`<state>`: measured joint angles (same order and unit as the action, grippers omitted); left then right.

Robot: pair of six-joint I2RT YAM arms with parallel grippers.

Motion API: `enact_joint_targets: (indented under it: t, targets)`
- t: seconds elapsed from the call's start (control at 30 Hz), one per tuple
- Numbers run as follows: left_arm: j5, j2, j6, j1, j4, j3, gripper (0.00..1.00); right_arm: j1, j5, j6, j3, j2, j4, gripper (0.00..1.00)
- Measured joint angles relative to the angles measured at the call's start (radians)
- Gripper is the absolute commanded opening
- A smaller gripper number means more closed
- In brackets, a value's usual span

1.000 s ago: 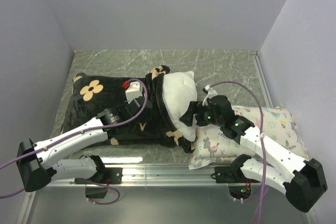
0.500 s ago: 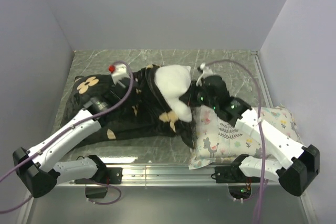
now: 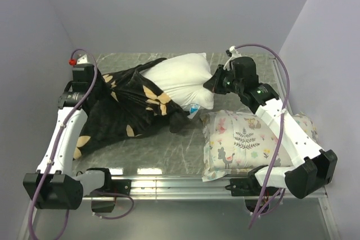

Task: Remove the pillowcase from the pillow

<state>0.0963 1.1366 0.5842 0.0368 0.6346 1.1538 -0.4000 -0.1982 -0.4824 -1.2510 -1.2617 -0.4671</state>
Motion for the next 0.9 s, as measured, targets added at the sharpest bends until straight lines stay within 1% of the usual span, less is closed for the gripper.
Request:
enact_joint_targets:
  t: [0.03, 0.1, 0.17, 0.2, 0.27, 0.3, 0.33, 0.37, 0.43, 0.5, 0.53, 0.7, 0.8, 0.9]
  targets:
    - [-0.035, 0.010, -0.007, -0.018, -0.003, 0.000, 0.01, -0.001, -0.014, 0.000, 0.002, -0.001, -0.001, 0.00]
    - [-0.071, 0.022, -0.027, -0.010, -0.009, 0.002, 0.08, 0.000, -0.019, 0.000, 0.012, 0.000, 0.003, 0.00]
    - [-0.073, 0.025, -0.055, 0.035, -0.020, 0.010, 0.11, 0.002, -0.010, -0.002, 0.032, 0.002, 0.003, 0.00]
    - [-0.069, 0.027, -0.072, 0.077, -0.024, 0.021, 0.13, 0.002, 0.000, -0.003, 0.043, 0.002, 0.002, 0.00]
    - [-0.058, 0.037, -0.099, 0.151, -0.030, 0.049, 0.23, 0.001, 0.022, -0.003, 0.064, 0.002, -0.001, 0.00]
    - [-0.055, 0.041, -0.108, 0.183, -0.035, 0.058, 0.38, 0.001, 0.031, -0.005, 0.069, 0.002, -0.006, 0.00]
    - [-0.047, 0.044, -0.119, 0.214, -0.044, 0.060, 0.48, 0.000, 0.036, -0.007, 0.073, 0.002, -0.005, 0.00]
    - [-0.038, 0.045, -0.130, 0.249, -0.048, 0.060, 0.56, 0.000, 0.042, -0.008, 0.076, 0.002, -0.005, 0.00]
    - [-0.014, 0.045, -0.136, 0.314, -0.045, 0.059, 0.67, -0.006, 0.054, -0.011, 0.079, 0.002, -0.005, 0.00]
    - [0.009, 0.034, -0.135, 0.387, -0.048, 0.049, 0.71, -0.010, 0.060, -0.013, 0.079, 0.002, -0.005, 0.00]
    - [0.019, 0.024, -0.132, 0.413, -0.047, 0.039, 0.72, -0.011, 0.061, -0.014, 0.079, 0.002, -0.005, 0.00]
    - [0.118, -0.079, -0.084, 0.625, -0.036, -0.073, 0.73, -0.014, 0.069, -0.014, 0.079, 0.001, -0.005, 0.00]
    - [0.218, -0.100, -0.010, 0.753, -0.018, -0.132, 0.74, -0.019, 0.077, -0.014, 0.079, 0.000, -0.006, 0.00]
    - [0.313, -0.076, 0.097, 0.872, 0.018, -0.198, 0.74, -0.023, 0.083, -0.015, 0.079, 0.000, -0.004, 0.00]
